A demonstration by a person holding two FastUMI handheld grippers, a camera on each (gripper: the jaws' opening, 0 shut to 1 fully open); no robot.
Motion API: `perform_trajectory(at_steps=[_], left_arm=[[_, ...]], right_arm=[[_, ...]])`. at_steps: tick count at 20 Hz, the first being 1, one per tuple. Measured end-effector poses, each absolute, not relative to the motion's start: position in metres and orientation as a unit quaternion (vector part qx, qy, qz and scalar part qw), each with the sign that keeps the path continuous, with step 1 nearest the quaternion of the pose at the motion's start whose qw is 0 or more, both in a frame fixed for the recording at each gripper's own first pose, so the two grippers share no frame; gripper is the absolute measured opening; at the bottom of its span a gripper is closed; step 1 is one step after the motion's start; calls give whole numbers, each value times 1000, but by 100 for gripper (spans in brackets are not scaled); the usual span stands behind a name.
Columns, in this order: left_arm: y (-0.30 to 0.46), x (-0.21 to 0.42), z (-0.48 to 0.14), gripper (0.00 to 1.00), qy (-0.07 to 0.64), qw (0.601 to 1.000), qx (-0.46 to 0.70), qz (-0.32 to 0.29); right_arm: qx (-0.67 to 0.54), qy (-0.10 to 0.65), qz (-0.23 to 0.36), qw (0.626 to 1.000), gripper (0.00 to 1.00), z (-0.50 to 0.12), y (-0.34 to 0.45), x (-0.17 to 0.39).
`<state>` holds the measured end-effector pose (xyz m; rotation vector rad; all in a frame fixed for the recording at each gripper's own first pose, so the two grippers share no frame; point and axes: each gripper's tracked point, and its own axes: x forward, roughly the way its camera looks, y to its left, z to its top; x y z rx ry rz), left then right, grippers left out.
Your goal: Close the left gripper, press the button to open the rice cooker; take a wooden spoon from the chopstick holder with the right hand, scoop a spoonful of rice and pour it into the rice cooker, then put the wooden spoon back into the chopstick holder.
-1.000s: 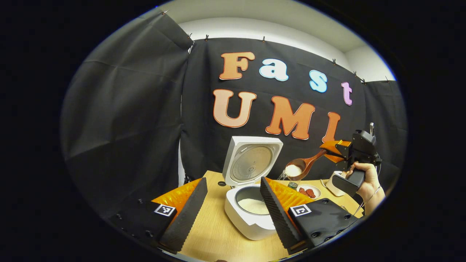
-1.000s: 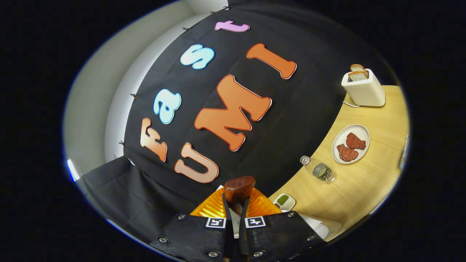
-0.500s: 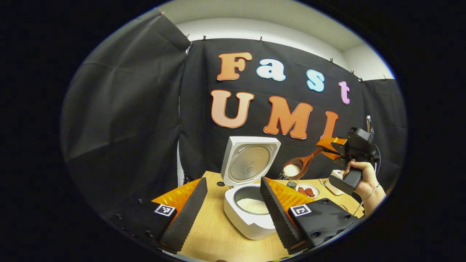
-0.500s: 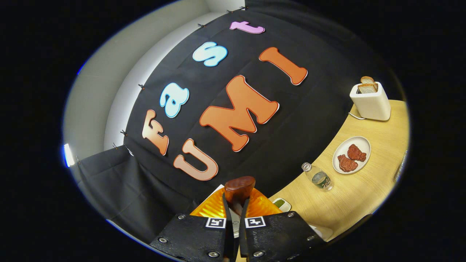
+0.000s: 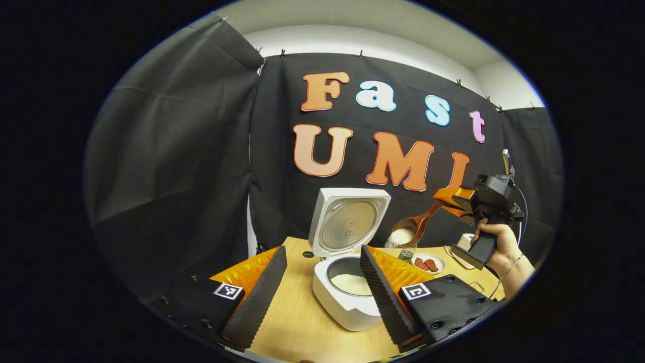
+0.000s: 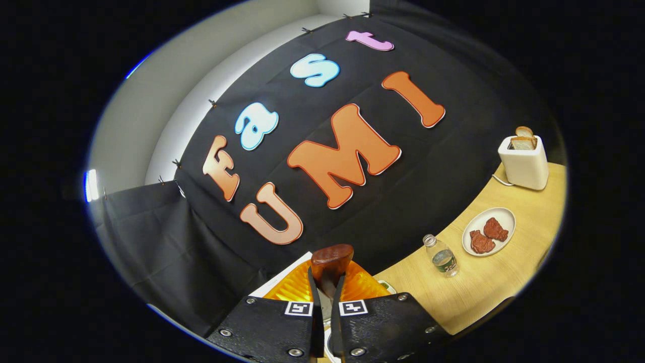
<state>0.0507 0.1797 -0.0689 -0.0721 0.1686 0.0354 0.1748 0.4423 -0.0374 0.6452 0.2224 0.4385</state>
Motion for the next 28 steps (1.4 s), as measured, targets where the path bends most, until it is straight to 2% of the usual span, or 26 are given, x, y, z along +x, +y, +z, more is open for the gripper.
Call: perform_trajectory(at_steps=[15, 28], left_arm=[[185, 57, -73, 99, 89, 995, -45, 21], [192, 48, -77, 99, 94, 994, -43, 27]], right_arm=[[179, 59, 265, 946, 5, -25, 482, 163], [99, 40, 318, 942, 5, -26, 510, 140]])
